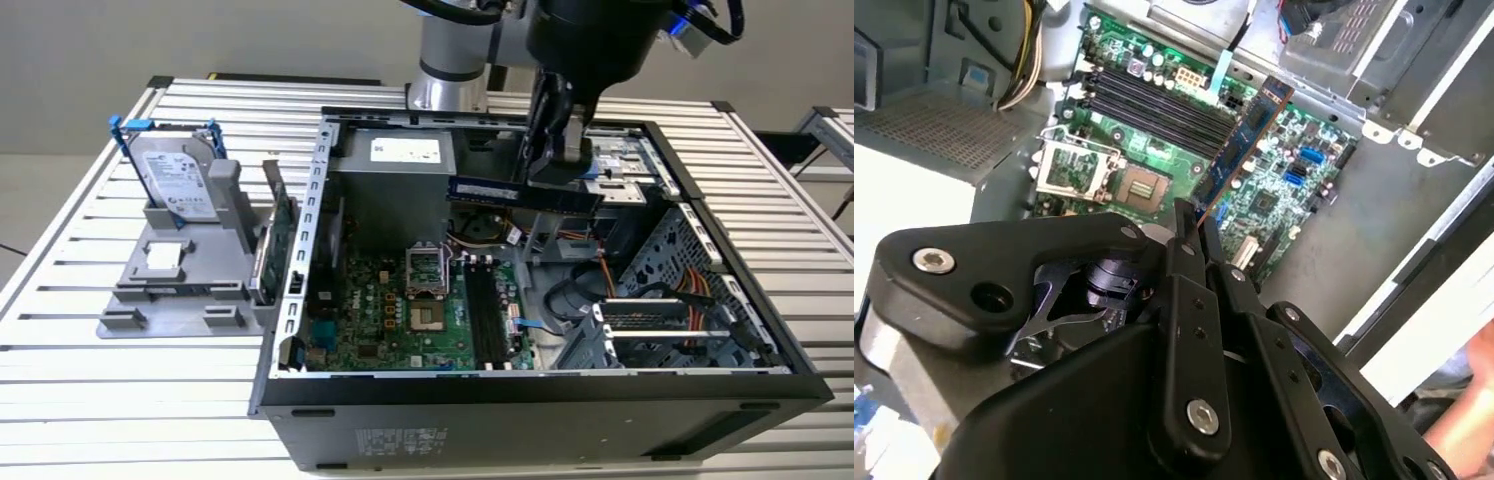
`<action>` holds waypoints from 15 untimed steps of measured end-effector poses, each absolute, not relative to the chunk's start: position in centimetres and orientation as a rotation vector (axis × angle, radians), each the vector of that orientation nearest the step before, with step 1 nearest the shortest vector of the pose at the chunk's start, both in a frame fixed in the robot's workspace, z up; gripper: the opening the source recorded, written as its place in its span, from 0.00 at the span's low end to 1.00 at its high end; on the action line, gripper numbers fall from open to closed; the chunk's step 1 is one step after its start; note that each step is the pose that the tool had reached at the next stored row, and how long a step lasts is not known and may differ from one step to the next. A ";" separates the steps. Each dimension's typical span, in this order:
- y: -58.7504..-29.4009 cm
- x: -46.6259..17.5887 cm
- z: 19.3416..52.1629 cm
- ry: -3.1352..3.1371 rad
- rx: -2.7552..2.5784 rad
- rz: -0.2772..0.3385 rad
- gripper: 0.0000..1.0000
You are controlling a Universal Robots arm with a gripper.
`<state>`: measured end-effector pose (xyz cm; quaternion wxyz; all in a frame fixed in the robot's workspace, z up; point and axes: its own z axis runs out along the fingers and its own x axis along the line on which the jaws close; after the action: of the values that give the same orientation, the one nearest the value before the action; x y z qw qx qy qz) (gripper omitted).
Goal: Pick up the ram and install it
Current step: 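Pick up the ram and move it above insertion slot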
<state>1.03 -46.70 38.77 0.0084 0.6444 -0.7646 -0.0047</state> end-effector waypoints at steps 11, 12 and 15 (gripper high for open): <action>-46.4 1.0 38.7 -2.466 1.919 -0.016 0.00; -46.3 1.0 38.7 -2.473 1.911 -0.016 0.00; -46.3 1.1 38.7 -2.492 1.886 -0.016 0.00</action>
<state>1.06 -46.26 38.70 0.0082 0.6033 -0.7974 -0.0051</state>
